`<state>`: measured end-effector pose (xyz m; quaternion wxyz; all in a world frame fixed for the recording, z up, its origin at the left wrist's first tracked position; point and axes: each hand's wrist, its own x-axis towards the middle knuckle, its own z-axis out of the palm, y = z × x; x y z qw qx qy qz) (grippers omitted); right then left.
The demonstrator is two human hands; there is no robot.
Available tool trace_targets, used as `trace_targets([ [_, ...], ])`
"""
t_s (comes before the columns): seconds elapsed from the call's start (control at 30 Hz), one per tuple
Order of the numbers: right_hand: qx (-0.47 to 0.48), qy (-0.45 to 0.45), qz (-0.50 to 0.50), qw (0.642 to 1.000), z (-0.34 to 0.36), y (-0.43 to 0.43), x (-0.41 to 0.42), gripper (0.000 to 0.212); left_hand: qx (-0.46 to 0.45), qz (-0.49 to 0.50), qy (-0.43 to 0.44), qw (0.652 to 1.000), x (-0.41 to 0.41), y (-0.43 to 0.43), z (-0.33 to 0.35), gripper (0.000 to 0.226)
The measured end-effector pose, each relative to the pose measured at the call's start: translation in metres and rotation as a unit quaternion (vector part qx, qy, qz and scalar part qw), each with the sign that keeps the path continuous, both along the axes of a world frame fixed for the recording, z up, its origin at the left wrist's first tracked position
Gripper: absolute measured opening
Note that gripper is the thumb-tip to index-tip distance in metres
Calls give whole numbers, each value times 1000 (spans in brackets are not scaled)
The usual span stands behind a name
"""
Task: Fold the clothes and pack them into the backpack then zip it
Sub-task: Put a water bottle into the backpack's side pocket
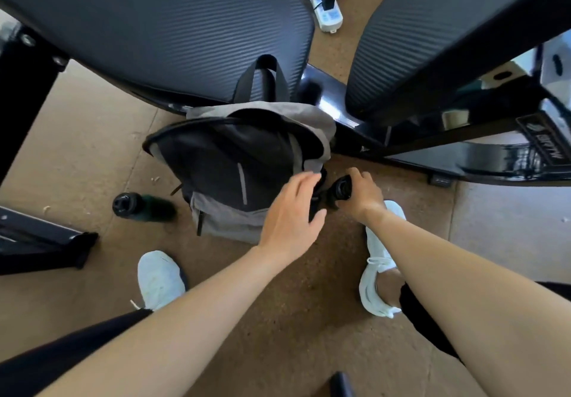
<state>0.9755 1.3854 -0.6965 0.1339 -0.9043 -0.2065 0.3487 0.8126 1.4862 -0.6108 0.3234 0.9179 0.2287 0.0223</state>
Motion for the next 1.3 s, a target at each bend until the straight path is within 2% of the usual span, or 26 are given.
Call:
trace_targets([
  [0.1,23,14,-74,997,-3,-11,-4,73,-47,117,47,991,47,-5,-22,79],
  [0.17,43,27,-134,990,-4,-20,-7,72,-42,162,80,983,71,-1,-38,79],
  [0.3,89,59,-231,967,-7,-35,-9,70,-34,228,137,963,96,19,-57,50],
  [0.37,117,79,-287,947,-8,-39,-6,68,-52,251,177,950,102,31,-59,45],
  [0.43,151,94,-351,919,-4,-40,-2,62,-72,274,170,944,102,40,-56,43],
  [0.57,219,94,-463,854,16,-38,9,52,-121,321,98,934,78,46,-45,37],
  [0.67,272,111,-516,804,37,-36,17,47,-204,379,24,902,53,48,-34,31],
  [0.77,305,200,-528,767,60,-32,19,43,-271,419,-36,866,30,54,-24,23],
  [0.9,310,264,-492,770,78,-7,-5,63,-331,439,-84,831,7,60,-10,19],
  [1.0,313,290,-498,755,79,12,-37,68,-368,435,-98,816,-8,60,-3,21],
  [1.07,318,322,-487,747,77,21,-60,69,-396,426,-105,807,-16,58,-3,14],
  [1.17,343,372,-481,716,75,33,-76,67,-429,418,-116,792,-28,53,-4,2],
  [1.3,313,388,-463,733,76,42,-65,62,-440,414,-124,787,-42,50,-7,7],
])
